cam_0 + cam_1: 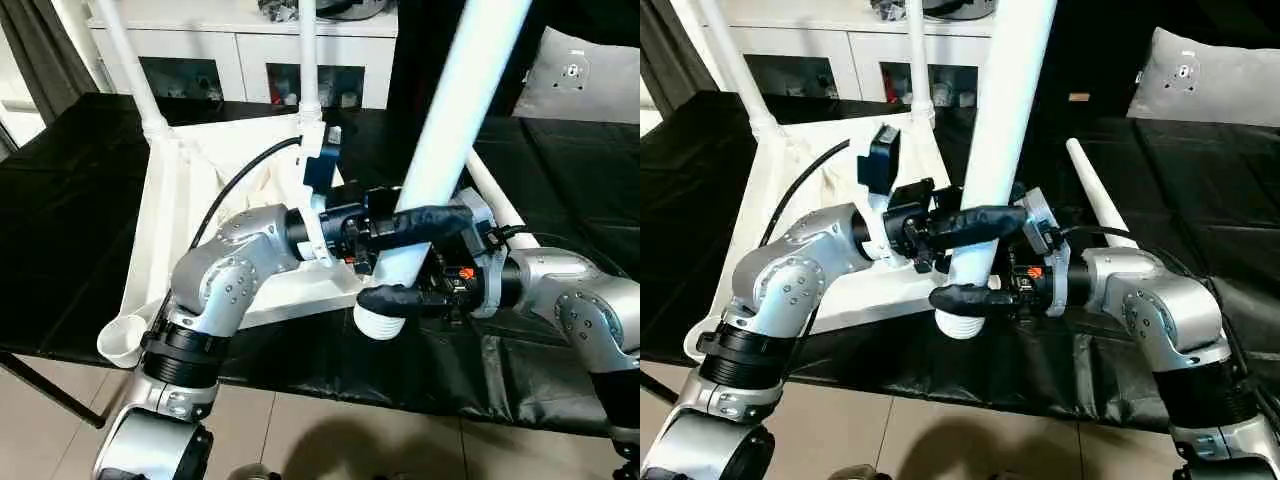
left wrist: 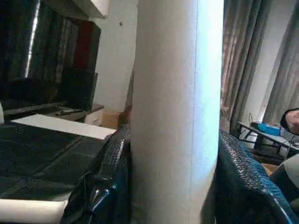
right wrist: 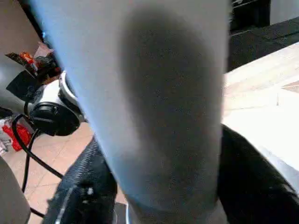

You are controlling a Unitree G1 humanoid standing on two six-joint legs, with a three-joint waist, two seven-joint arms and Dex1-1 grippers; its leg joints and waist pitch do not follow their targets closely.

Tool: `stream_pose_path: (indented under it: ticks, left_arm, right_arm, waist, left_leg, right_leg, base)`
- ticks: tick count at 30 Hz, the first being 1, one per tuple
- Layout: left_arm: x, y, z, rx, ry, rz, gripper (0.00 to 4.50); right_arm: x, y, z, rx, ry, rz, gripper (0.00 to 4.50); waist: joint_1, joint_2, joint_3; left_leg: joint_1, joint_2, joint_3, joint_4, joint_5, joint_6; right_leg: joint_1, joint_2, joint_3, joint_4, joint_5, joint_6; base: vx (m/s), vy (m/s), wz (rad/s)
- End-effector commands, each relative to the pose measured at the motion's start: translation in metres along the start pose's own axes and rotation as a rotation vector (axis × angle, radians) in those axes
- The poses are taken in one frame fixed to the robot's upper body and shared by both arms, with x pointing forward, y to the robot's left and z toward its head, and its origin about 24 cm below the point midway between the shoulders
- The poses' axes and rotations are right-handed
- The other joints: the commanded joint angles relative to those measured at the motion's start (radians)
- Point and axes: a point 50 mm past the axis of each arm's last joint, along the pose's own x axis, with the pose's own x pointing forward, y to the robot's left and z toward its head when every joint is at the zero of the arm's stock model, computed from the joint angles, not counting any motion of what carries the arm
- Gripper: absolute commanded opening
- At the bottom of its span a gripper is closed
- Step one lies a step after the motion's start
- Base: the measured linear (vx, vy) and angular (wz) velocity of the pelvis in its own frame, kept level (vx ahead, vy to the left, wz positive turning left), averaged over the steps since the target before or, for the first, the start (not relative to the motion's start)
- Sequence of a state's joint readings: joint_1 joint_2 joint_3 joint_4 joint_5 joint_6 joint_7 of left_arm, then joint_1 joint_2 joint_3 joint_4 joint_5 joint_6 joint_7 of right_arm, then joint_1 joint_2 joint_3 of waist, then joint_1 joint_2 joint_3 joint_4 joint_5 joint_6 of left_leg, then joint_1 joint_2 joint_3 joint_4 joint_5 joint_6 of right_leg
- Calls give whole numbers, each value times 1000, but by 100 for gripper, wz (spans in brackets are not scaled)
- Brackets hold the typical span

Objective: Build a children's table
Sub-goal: Pick table leg

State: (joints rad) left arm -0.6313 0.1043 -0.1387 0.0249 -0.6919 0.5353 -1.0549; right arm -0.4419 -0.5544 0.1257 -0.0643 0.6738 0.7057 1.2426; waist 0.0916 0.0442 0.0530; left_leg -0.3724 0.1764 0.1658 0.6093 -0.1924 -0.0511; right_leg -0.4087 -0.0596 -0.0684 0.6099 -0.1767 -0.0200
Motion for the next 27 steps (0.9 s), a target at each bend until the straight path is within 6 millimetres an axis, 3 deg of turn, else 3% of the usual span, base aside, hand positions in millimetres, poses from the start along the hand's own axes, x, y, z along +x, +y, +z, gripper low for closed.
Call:
stream_pose_path:
  ticks: [1,5,18,21,27]
  left_arm:
    - [2,-3,0,26,12,-10,187]
    - [1,-4,-2,29,22,-14,186]
    - [2,-4,-6,34,38,-8,186]
    - [2,-4,-7,40,39,-4,186]
    - [2,-4,-8,42,40,-4,186]
  right_arm:
    - [1,1,6,-18,-10,15,237]
    - [1,0,6,-17,-14,15,215]
    - [2,-2,2,-14,-14,-7,206]
    - [2,-5,4,6,-38,-20,274]
    - [1,-4,7,-17,-44,-24,318]
  waist:
    - [5,-20,-70]
    - [4,-21,-70]
    - [4,-23,-71]
    - [4,-22,-71]
    - [4,-20,-71]
  left_leg:
    - [-2,38,-10,-58,-98,67]
    - [0,38,-10,-58,-103,67]
    - [-1,38,-9,-57,-96,69]
    - [-1,38,-9,-57,-95,70]
    - [-1,38,-9,-57,-94,66]
  right_leg:
    - [67,-70,44,-86,-308,-144]
    - [66,-69,43,-87,-308,-147]
    - [67,-71,44,-85,-303,-147]
    - [66,-70,44,-86,-308,-145]
    - [67,-71,45,-84,-293,-149]
  base:
    - [0,0,0]
    - [0,0,0]
    - [0,0,0]
    - [0,0,0]
    - [0,0,0]
